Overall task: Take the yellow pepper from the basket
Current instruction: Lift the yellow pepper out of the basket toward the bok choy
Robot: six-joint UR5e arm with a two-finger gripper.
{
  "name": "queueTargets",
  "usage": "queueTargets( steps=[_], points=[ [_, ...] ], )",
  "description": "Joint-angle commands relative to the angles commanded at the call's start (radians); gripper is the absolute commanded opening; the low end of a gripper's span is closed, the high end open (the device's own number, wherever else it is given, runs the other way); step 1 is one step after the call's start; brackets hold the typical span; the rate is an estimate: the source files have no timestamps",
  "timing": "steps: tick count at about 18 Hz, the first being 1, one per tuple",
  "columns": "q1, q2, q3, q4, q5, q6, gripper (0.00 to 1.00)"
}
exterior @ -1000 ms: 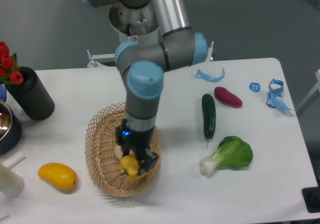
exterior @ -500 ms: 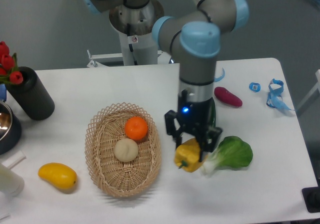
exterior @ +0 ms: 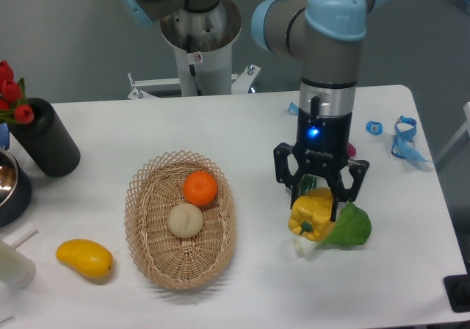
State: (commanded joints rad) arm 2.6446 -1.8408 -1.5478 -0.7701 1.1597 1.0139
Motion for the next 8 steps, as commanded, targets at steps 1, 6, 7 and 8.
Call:
queueTargets(
  steps=[1,6,7,8],
  points=[
    [0.0,-0.002,0.005,0.0,0.0,0.003,0.48],
    [0.008,-0.002,0.011,-0.002,0.002,0.006,0.48],
    [0.011,-0.003,0.009,-0.002,0.002,0.006,0.48],
    [0.014,-0.003,0.006,0.0,0.002,0.006,0.48]
  ],
)
